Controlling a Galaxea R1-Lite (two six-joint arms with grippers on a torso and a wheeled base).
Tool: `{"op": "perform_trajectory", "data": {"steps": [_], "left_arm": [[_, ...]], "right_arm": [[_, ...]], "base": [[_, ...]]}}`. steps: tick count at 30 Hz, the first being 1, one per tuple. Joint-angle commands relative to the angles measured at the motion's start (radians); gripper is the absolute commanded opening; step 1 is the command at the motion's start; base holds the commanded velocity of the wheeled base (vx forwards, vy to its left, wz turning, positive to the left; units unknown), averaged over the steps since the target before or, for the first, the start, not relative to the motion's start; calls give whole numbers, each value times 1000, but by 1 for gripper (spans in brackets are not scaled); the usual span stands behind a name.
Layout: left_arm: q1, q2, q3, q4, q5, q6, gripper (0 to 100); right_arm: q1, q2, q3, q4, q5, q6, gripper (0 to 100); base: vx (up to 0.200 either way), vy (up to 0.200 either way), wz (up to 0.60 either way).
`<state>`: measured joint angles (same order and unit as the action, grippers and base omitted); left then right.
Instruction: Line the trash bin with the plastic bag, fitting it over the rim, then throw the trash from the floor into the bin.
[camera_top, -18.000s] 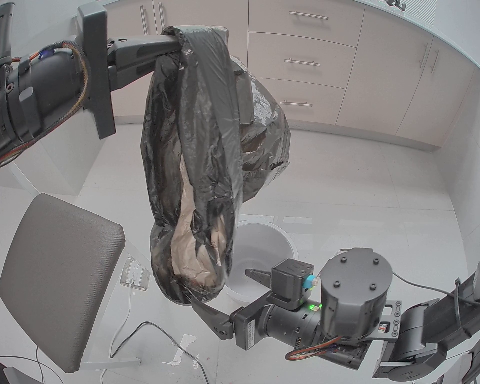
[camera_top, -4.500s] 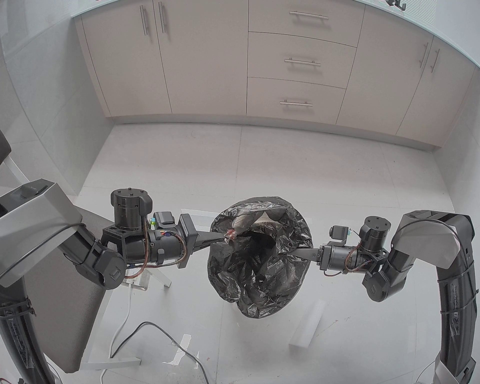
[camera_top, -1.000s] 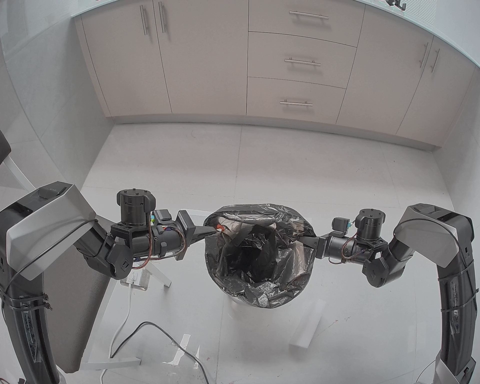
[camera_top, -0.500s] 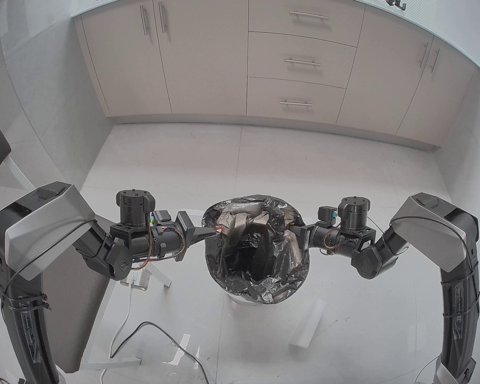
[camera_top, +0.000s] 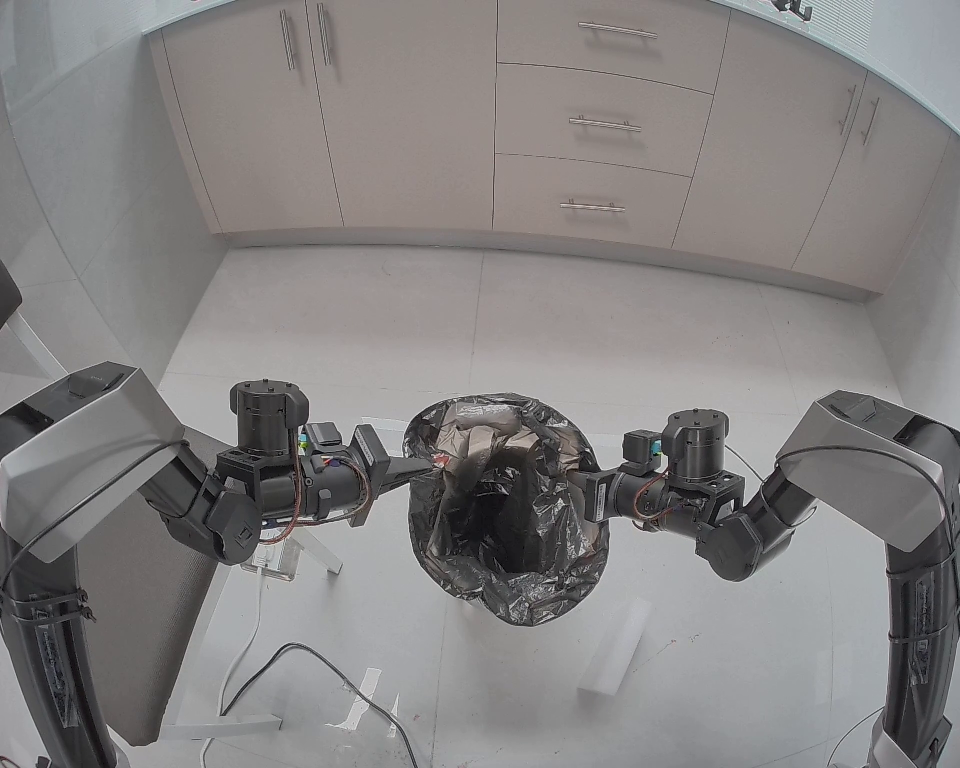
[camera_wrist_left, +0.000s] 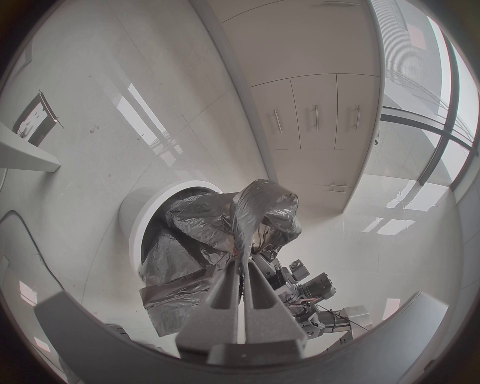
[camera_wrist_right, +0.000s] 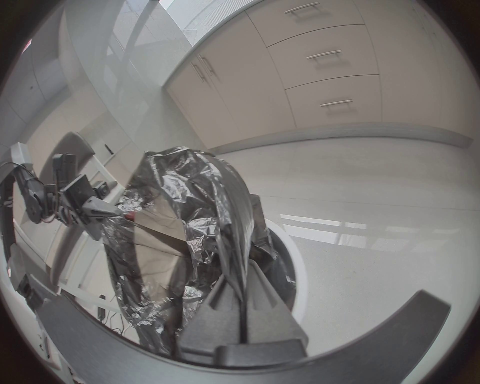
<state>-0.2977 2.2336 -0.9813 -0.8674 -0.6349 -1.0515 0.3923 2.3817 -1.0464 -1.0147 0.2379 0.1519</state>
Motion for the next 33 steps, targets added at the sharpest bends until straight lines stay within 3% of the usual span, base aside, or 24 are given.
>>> {"op": "perform_trajectory", "data": {"steps": [1, 8, 16, 33], "left_arm": [[-3, -9, 6, -1, 0, -1, 0], [-14, -11, 10, -1, 0, 5, 0], [-34, 4, 33, 4, 0, 110, 0], [-40, 14, 33, 4, 0, 113, 0]], "right_arm": [[0, -19, 32, -1, -34, -9, 0], [-17, -16, 28, -4, -71, -6, 0], [-24, 34, 25, -65, -72, -9, 0], [-30, 42, 46, -87, -114, -11, 0]], "base": [[0, 0, 0], [0, 0, 0], [0, 0, 0], [0, 0, 0]]}}
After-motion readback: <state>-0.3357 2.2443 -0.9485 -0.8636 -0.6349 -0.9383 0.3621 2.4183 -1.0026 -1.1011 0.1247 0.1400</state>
